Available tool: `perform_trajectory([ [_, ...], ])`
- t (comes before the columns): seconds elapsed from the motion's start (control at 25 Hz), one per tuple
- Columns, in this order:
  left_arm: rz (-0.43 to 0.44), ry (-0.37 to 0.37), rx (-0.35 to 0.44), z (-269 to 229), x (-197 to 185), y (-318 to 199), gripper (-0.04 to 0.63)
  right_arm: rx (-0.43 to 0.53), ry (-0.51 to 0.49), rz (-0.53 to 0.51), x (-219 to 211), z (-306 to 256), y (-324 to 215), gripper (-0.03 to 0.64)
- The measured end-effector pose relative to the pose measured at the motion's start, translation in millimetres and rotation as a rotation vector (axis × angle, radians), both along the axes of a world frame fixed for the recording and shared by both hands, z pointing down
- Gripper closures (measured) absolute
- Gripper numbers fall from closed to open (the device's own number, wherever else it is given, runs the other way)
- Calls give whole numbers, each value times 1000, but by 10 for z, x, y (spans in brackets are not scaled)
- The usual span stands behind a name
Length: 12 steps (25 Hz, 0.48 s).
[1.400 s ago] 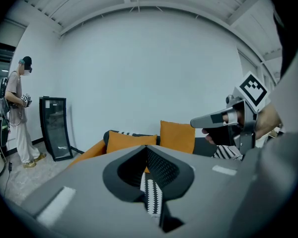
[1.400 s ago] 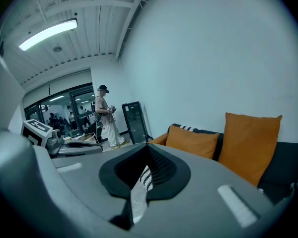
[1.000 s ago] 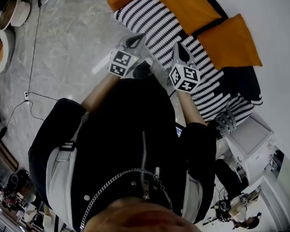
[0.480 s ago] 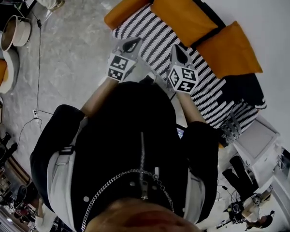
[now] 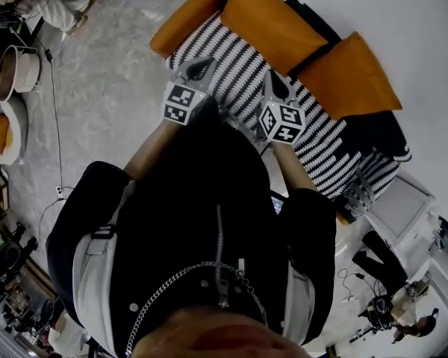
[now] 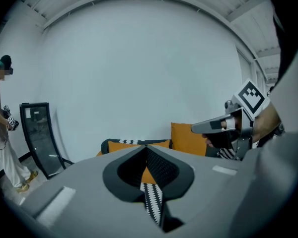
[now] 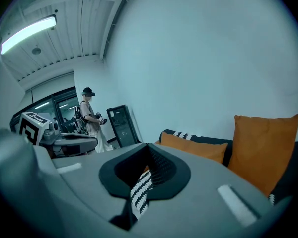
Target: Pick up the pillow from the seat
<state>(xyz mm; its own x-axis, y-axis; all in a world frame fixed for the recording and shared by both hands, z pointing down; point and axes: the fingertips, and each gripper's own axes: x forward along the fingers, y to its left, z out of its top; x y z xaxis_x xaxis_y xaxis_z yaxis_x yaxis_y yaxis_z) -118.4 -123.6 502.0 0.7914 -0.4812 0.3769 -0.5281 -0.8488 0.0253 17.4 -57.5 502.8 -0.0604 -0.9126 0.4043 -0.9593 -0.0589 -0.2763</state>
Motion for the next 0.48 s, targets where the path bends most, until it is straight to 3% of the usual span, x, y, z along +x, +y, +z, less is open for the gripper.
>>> perform_trajectory([
  [0.48, 149, 12, -44, 118, 624, -1225, 584, -49, 28, 186, 585, 15, -859, 615],
])
